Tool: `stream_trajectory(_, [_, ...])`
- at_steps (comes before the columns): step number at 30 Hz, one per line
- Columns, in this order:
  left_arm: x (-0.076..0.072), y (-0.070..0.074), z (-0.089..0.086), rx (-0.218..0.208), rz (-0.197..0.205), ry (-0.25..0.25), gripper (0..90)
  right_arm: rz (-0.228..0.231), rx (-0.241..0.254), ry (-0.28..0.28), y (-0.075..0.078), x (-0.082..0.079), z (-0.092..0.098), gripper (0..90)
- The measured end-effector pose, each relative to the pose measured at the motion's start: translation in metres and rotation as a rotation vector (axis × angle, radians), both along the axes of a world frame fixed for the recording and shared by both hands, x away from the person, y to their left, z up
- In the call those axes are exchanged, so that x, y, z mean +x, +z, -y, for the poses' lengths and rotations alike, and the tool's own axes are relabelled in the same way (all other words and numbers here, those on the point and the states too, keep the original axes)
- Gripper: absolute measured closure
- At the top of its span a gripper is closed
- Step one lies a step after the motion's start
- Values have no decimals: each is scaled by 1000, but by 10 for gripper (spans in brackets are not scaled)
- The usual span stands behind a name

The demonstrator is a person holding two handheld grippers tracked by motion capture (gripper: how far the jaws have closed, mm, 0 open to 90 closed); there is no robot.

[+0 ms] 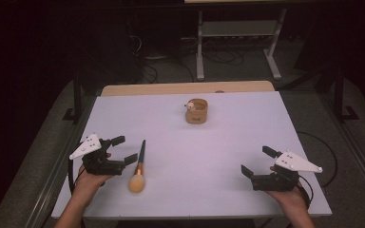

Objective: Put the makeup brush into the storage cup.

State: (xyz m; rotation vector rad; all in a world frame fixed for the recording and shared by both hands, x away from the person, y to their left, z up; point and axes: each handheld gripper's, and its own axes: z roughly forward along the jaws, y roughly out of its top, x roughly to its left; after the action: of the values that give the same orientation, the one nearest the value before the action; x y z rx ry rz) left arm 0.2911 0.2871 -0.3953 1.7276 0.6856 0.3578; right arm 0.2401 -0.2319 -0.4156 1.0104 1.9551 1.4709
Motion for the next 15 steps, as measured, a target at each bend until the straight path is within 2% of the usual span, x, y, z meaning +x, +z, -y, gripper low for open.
stream_trajectory(5, [2,2,2,4,4,1,108,-3,0,2,0,0,-1,0])
stream_trajectory(15, [10,1,-1,-28,9,6,109,1,-10,12,-1,2,-1,0])
